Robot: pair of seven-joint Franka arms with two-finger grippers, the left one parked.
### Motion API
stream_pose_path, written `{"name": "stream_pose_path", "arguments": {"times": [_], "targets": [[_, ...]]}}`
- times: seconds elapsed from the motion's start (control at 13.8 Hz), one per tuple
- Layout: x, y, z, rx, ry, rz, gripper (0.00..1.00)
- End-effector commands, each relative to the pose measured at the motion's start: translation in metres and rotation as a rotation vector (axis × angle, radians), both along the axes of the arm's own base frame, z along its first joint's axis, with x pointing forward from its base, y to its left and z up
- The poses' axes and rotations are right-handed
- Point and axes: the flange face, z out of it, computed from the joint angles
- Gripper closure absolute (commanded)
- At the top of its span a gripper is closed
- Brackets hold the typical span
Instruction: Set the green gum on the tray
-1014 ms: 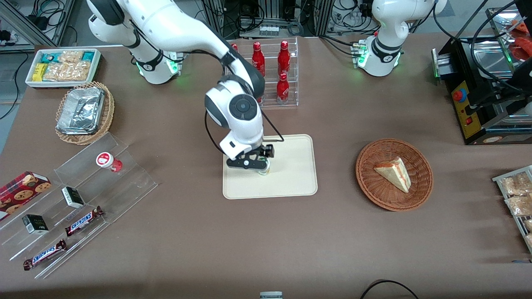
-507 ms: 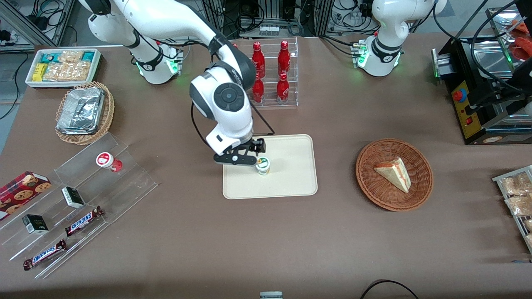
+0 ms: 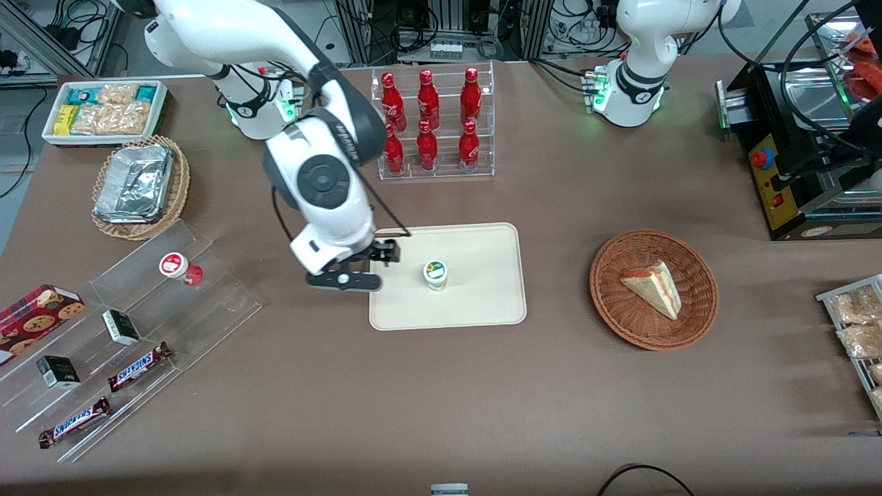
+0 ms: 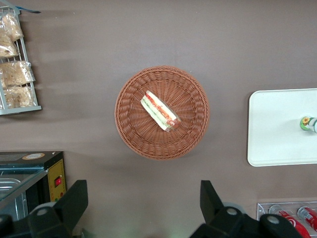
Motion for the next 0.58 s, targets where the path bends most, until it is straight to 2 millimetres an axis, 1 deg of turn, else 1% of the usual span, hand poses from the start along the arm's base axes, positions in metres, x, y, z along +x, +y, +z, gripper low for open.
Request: {"name": "stream_pose_path", "arguments": {"times": [0.0,0.07,0.14,0.22,0.36,0.43,0.51], "targets": [[0.005,-0.053,0.025,0.024,0.021,-0.054,0.00],[0.006,-0.071,0.032,0.031,0.019,-0.073,0.00],[0.008,-0.095,0.040,0.035,0.015,-0.078,0.00],[0.005,-0.113,0.046,0.037,0.017,-0.063,0.00],[0.001,-0.157,0.054,0.026,0.051,-0.088,0.00],[-0.002,-0.174,0.061,0.025,0.072,-0.076,0.00],[-0.005,-0.199,0.069,0.032,0.088,-0.049,0.00]]}}
